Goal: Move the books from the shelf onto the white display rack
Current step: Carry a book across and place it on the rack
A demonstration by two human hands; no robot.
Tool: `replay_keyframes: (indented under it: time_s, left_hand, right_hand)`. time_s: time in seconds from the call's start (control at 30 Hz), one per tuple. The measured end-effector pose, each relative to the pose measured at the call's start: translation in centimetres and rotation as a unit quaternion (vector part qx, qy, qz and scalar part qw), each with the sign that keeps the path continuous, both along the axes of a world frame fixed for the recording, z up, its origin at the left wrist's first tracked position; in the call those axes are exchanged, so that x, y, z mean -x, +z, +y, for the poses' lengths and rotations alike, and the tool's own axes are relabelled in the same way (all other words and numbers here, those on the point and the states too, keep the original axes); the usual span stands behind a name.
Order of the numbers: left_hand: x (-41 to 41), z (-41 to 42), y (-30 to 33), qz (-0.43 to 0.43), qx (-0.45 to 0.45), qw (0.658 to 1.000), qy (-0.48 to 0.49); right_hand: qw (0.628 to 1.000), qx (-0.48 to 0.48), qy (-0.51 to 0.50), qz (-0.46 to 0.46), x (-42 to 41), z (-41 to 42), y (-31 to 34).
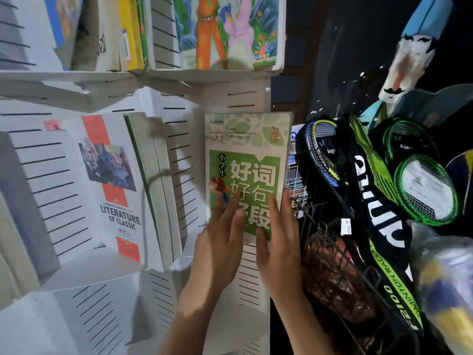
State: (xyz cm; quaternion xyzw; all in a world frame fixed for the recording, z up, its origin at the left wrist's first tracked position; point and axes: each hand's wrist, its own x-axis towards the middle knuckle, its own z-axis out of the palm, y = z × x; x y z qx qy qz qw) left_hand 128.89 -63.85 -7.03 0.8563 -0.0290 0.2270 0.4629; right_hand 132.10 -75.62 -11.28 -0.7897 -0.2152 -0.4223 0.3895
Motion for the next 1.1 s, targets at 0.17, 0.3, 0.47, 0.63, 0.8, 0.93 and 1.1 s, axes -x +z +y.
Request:
replay_keyframes:
  time_s: [0.17,0.3,0.47,0.63,0.8,0.93,1.1]
  left_hand:
    - [-1.1,0.1,0.5,0.026,-0.038,0.999,0.005]
    - [-1.6,0.0,0.1,0.044,-0.076,0.996,0.013]
    - [-1.3,0.3,0.3,0.070,-0.081,0.994,0.005]
    - [0.1,0.7,0.9,0.053,-0.045,0.997,-0.036]
    - [1.5,1.4,0.1,0.011,-0.103,0.994,-0.028]
    - [3.7,2.6,0.2,-0.021,-0.156,0.987,-0.035]
    - [7.7,5.0,0.1,-0.066,-0.200,0.977,-0.011]
  right_hand:
    - [0.999,0.025,-0.032,0.025,-2.0,0.3,-0.2]
    - [0.998,0.023,-0.053,0.025,-2.6,0.2,-0.4]
    - [1.000,0.006,0.005,0.030,-2.5,-0.3,-0.3]
    - [0.995,-0.032,0.036,0.084,-1.3,-0.8,-0.1]
    - [0.994,-0.008,-0.009,0.108,-0.8,-0.8,0.5]
    - [0.992,0.021,-0.047,0.117,2.2,-0.6,1.1]
    - [0.993,0.024,-0.022,0.112,8.6,0.5,2.6]
